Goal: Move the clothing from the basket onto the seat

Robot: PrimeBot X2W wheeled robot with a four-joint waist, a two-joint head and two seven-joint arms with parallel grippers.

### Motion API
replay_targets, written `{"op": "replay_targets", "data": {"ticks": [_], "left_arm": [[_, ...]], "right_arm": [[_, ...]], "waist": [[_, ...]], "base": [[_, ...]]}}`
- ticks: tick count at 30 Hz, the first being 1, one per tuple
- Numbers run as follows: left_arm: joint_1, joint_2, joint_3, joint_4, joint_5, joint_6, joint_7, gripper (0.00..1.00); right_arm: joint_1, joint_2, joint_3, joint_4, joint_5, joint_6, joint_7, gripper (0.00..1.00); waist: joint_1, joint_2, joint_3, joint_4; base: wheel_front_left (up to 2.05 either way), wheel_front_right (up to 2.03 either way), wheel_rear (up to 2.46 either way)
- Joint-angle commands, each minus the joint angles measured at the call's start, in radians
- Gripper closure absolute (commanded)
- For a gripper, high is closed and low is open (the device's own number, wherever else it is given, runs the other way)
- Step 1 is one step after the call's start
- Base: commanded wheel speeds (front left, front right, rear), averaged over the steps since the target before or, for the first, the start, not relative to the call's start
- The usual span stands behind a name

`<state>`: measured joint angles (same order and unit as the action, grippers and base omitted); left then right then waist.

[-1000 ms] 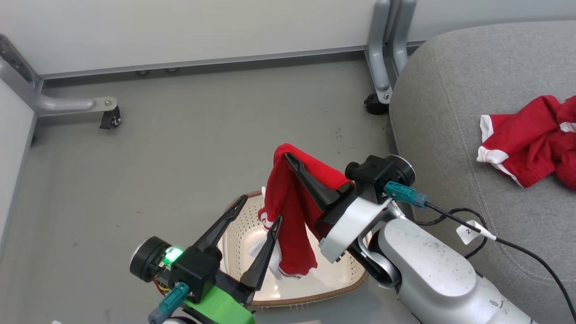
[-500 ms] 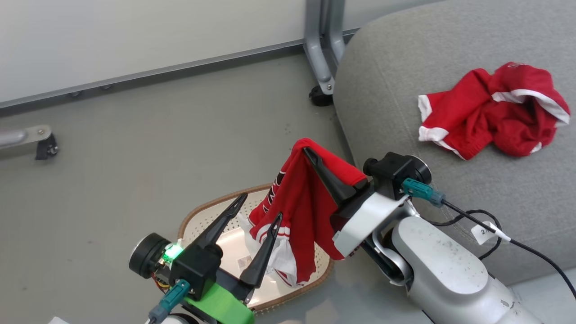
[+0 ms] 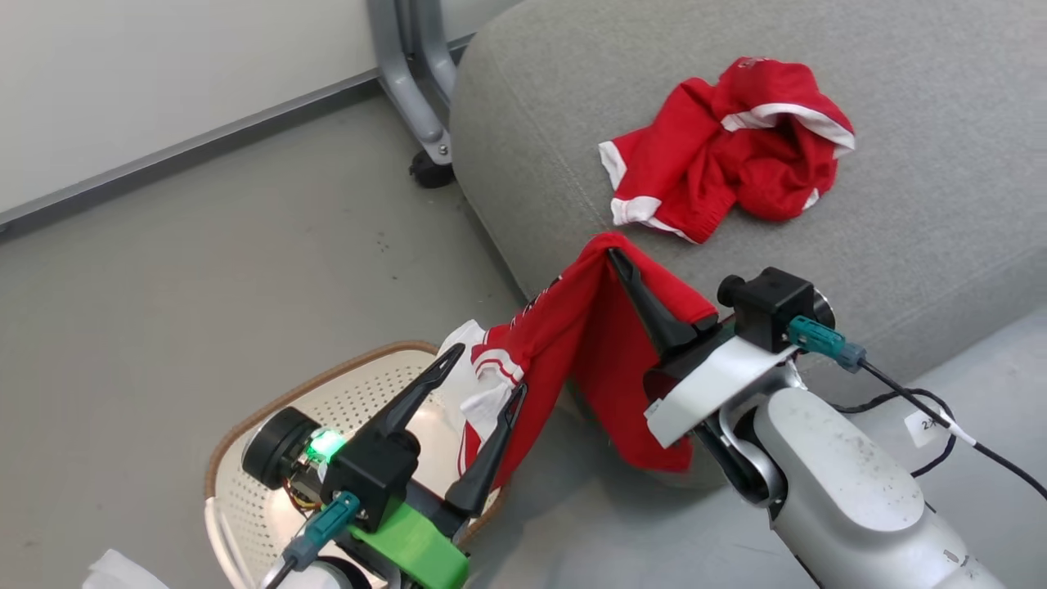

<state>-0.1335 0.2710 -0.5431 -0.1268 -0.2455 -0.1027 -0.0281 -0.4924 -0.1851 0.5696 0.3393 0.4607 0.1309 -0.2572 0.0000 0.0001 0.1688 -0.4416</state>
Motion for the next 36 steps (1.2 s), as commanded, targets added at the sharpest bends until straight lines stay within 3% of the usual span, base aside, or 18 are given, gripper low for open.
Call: {"op": "replay_targets", "data": {"ticks": [1, 6, 14, 19, 26, 32, 36], "left_arm": [[-0.018, 0.015, 0.002, -0.005, 0.0, 0.001, 0.008, 0.0], [-0.048, 0.021, -0.007, -0.028, 0.015, 0.001, 0.028, 0.0], [-0.129, 0.026, -0.027, -0.059, 0.041, -0.009, 0.046, 0.0], [-0.194, 0.029, -0.038, -0.079, 0.056, -0.011, 0.042, 0.0], [-0.276, 0.032, -0.051, -0.09, 0.085, -0.017, 0.013, 0.0], [-0.332, 0.026, -0.064, -0.099, 0.101, -0.019, -0.009, 0.0], [-0.368, 0.012, -0.083, -0.095, 0.105, -0.02, -0.027, 0.0]], "right_arm": [[0.004, -0.001, -0.012, -0.01, -0.008, 0.0, -0.008, 1.0], [-0.015, -0.01, -0.054, -0.031, -0.014, 0.0, -0.01, 1.0], [-0.117, -0.066, -0.174, -0.112, -0.064, 0.0, -0.009, 1.0], [-0.252, -0.163, -0.282, -0.163, -0.11, 0.0, -0.009, 1.0], [-0.502, -0.356, -0.447, -0.166, -0.116, -0.001, 0.005, 1.0], [-0.694, -0.515, -0.503, -0.067, -0.075, -0.001, 0.03, 1.0], [-0.747, -0.57, -0.496, 0.051, -0.052, -0.001, 0.031, 1.0]], "waist": [[0.0, -0.0001, 0.049, -0.074], [0.0, -0.0001, 0.097, -0.083], [0.0, -0.0001, 0.214, -0.034], [0.0, -0.0001, 0.309, 0.023], [0.0, -0.0001, 0.411, 0.103], [0.0, -0.0001, 0.498, 0.166], [0.0, -0.0001, 0.554, 0.205]], "base": [[0.0, 0.0, 0.0], [0.0, 0.0, 0.0], [0.0, 0.0, 0.0], [0.0, 0.0, 0.0], [0.0, 0.0, 0.0], [0.0, 0.0, 0.0], [0.0, 0.0, 0.0]]}}
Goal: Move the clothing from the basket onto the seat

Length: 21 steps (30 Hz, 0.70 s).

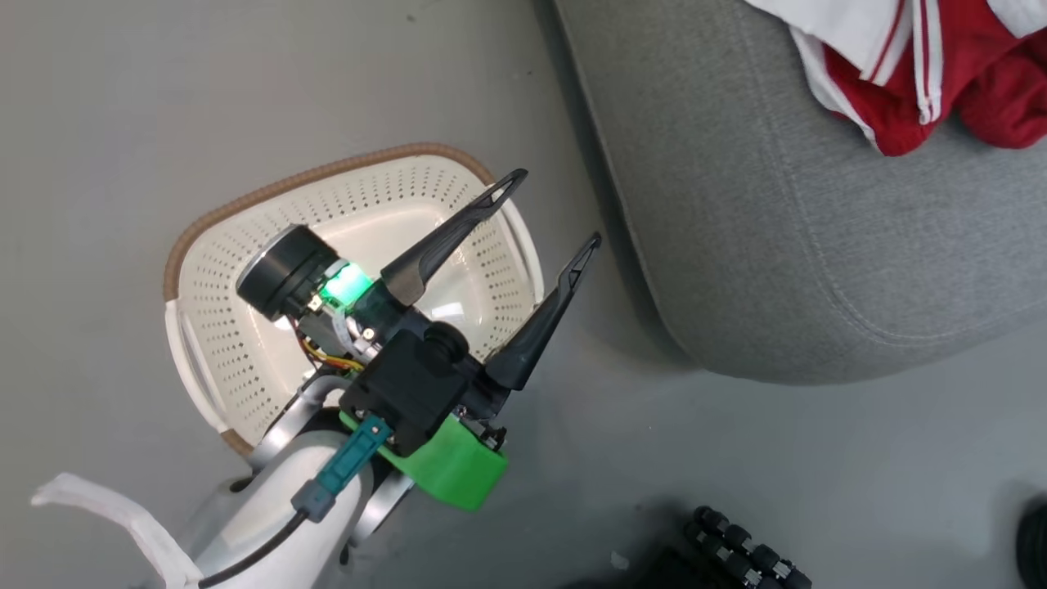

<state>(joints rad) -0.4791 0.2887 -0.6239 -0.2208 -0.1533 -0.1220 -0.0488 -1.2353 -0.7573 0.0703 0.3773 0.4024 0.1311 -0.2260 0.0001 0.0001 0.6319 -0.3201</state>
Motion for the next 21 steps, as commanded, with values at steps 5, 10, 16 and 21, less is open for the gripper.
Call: {"op": "replay_targets", "data": {"ticks": [5, 10, 16, 21], "left_arm": [[-0.052, -0.011, -0.014, 0.018, 0.014, -0.002, -0.026, 0.0], [-0.07, -0.019, -0.023, 0.042, 0.013, -0.001, -0.044, 0.0], [-0.068, -0.025, -0.021, 0.068, 0.006, 0.013, -0.067, 0.0], [-0.042, -0.03, -0.014, 0.092, -0.005, 0.028, -0.094, 0.0]], "right_arm": [[0.015, 0.025, 0.032, 0.176, 0.034, -0.001, -0.005, 1.0], [0.078, 0.09, 0.04, 0.32, 0.069, -0.001, -0.025, 1.0], [0.194, 0.164, 0.008, 0.386, 0.107, -0.001, -0.04, 0.0], [0.323, 0.229, -0.103, 0.277, 0.083, -0.001, -0.039, 0.0]], "waist": [[-0.0001, -0.0001, 0.136, 0.112], [-0.0001, -0.0001, 0.143, 0.13], [-0.0001, -0.0001, 0.113, 0.134], [-0.0001, -0.0001, 0.066, 0.127]], "base": [[0.0, 0.0, 0.0], [0.0, 0.0, 0.0], [0.0, 0.0, 0.0], [0.0, 0.0, 0.0]]}}
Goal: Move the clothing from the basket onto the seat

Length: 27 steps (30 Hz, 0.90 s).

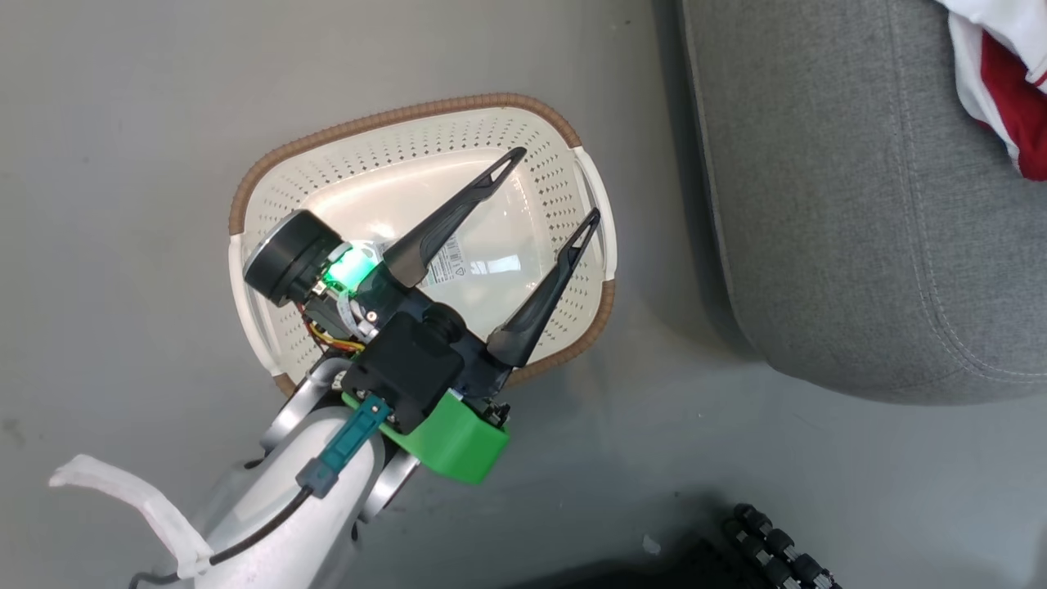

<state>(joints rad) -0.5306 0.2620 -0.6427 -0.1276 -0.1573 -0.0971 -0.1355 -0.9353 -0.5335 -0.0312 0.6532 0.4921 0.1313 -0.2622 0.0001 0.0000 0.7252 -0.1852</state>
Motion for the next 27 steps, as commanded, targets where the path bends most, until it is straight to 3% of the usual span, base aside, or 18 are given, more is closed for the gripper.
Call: {"op": "replay_targets", "data": {"ticks": [1, 13, 20, 27], "left_arm": [[0.017, -0.003, 0.005, 0.008, -0.006, 0.006, -0.013, 0.0], [0.11, -0.01, 0.057, 0.071, -0.06, 0.085, -0.078, 0.0], [0.155, -0.009, 0.127, 0.084, -0.075, 0.164, -0.104, 0.0], [0.198, -0.014, 0.241, 0.082, -0.117, 0.238, -0.125, 0.0]], "right_arm": [[0.063, 0.029, -0.028, -0.025, -0.014, -0.001, -0.003, 0.0], [0.396, 0.215, -0.17, -0.328, -0.153, -0.001, -0.003, 0.0], [0.533, 0.324, -0.106, -0.512, -0.221, -0.001, -0.003, 0.0], [0.626, 0.382, -0.008, -0.633, -0.265, -0.001, 0.006, 0.0]], "waist": [[-0.0001, 0.0, -0.043, -0.01], [-0.0001, 0.0, -0.216, -0.003], [-0.0001, 0.0, -0.283, 0.028], [-0.0001, 0.0, -0.326, 0.077]], "base": [[0.0, 0.0, 0.0], [0.0, 0.0, 0.0], [0.0, 0.0, 0.0], [0.0, 0.0, 0.0]]}}
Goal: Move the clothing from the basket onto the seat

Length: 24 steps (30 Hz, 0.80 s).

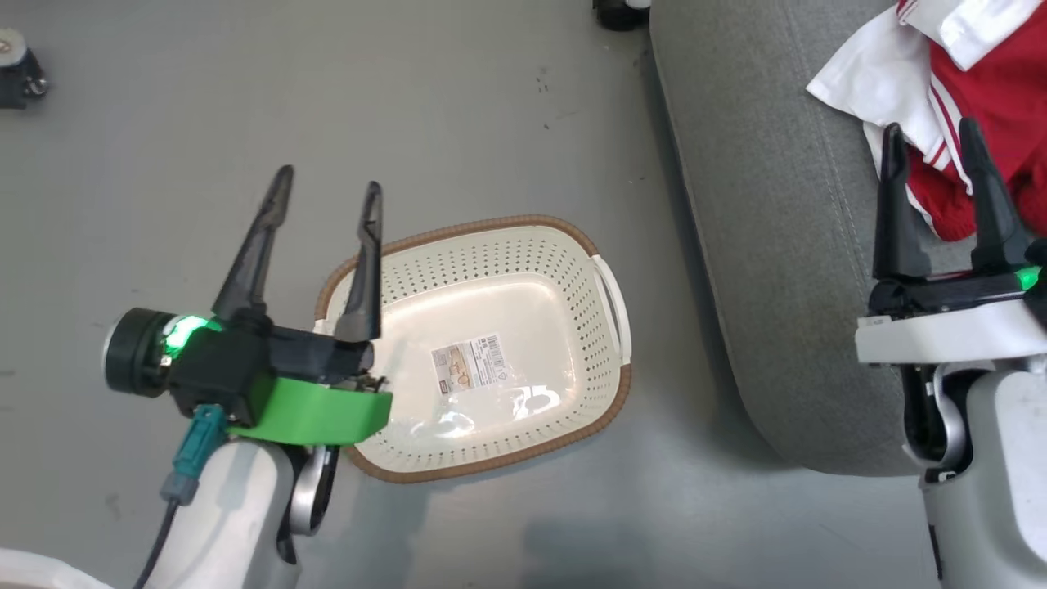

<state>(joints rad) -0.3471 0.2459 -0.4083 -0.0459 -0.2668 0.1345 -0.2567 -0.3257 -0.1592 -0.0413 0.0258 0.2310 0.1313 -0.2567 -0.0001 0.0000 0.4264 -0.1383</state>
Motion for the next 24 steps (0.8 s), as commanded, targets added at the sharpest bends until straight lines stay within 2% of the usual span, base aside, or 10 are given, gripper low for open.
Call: {"op": "replay_targets", "data": {"ticks": [1, 6, 9, 16, 24], "left_arm": [[0.023, 0.001, 0.029, 0.003, -0.011, 0.02, -0.006, 0.0], [0.062, -0.013, 0.128, -0.001, -0.021, 0.051, -0.008, 0.0], [0.094, -0.029, 0.186, -0.003, -0.019, 0.045, -0.008, 0.0], [0.188, -0.061, 0.291, 0.005, 0.008, 0.006, -0.007, 0.0], [0.294, -0.1, 0.337, 0.005, 0.047, -0.062, -0.007, 0.0]], "right_arm": [[0.031, 0.012, 0.013, -0.022, -0.014, -0.001, 0.006, 0.0], [0.083, 0.033, 0.052, -0.074, -0.027, -0.001, 0.024, 0.0], [0.107, 0.037, 0.059, -0.081, -0.034, -0.001, 0.031, 0.0], [0.16, 0.047, 0.064, -0.092, -0.057, -0.001, 0.044, 0.0], [0.237, 0.062, 0.079, -0.102, -0.068, -0.001, 0.067, 0.0]], "waist": [[0.0001, 0.0, -0.034, 0.041], [0.0001, 0.0, -0.057, 0.076], [0.0001, 0.0, -0.073, 0.095], [0.0001, 0.0, -0.122, 0.115], [0.0001, 0.0, -0.194, 0.107]], "base": [[0.0, 0.0, 0.0], [0.0, 0.0, 0.0], [0.0, 0.0, 0.0], [0.0, 0.0, 0.0], [0.0, 0.0, 0.0]]}}
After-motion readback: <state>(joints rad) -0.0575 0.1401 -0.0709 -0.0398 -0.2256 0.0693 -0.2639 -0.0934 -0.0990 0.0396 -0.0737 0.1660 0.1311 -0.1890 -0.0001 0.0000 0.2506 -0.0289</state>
